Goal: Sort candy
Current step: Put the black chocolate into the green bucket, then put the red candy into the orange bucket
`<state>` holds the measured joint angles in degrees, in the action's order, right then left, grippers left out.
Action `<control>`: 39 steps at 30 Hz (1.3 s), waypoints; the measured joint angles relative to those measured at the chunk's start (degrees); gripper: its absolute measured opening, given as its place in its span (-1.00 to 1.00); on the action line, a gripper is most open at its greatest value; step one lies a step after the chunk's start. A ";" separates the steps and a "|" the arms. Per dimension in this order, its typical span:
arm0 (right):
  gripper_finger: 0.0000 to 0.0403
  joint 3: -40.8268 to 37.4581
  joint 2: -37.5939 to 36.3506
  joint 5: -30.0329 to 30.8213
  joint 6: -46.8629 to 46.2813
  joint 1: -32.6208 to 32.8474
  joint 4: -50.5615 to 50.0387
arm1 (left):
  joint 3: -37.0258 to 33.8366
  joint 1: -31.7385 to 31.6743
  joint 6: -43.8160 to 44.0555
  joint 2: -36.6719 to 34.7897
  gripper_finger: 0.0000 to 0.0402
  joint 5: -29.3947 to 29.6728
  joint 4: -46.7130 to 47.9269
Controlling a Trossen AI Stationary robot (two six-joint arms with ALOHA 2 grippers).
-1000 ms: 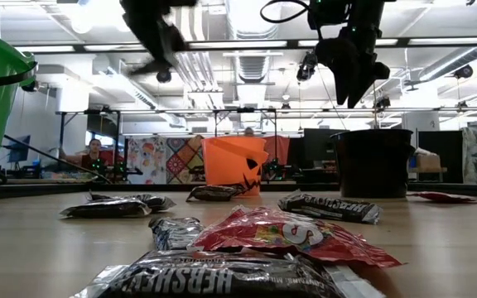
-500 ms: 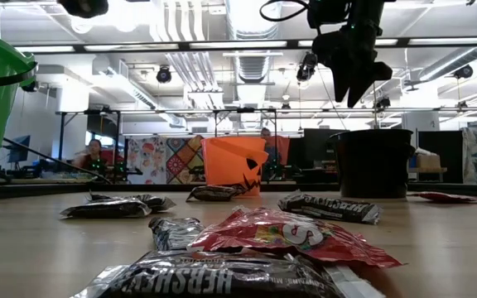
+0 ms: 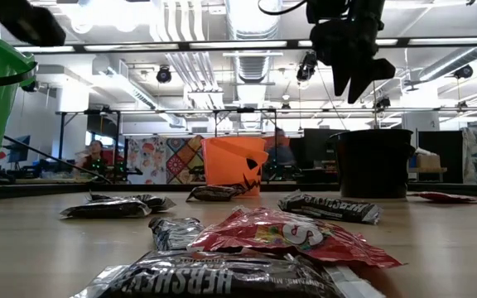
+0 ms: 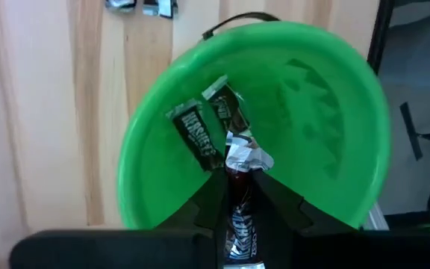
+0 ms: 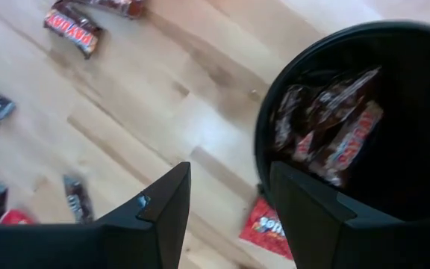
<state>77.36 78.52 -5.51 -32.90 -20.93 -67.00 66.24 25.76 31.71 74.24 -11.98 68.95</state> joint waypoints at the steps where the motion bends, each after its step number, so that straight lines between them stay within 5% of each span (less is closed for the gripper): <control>1: -0.12 0.00 0.00 -0.58 -0.26 0.16 0.00 | -0.73 0.00 0.22 0.00 -0.81 -0.11 -0.64; 9: -0.12 0.00 -0.16 -0.97 -0.55 0.94 -1.64 | -1.13 -0.04 0.17 -0.02 -0.56 -2.51 -1.01; 18: -0.12 1.08 -1.55 -4.45 -2.23 1.12 -9.28 | 6.70 -0.14 -6.45 -0.11 -0.28 -2.01 1.67; 30: -0.12 8.22 -6.84 -7.47 -18.22 11.70 -17.94 | 12.00 -10.19 -19.90 -3.16 -0.45 5.06 2.36; 39: -0.10 5.87 -6.31 -7.57 -30.35 24.30 -17.99 | 11.91 -21.15 -28.07 -5.98 -0.59 3.31 -13.07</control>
<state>83.24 72.21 -13.08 -63.26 3.37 -84.99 78.15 4.61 3.64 68.26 -8.68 55.88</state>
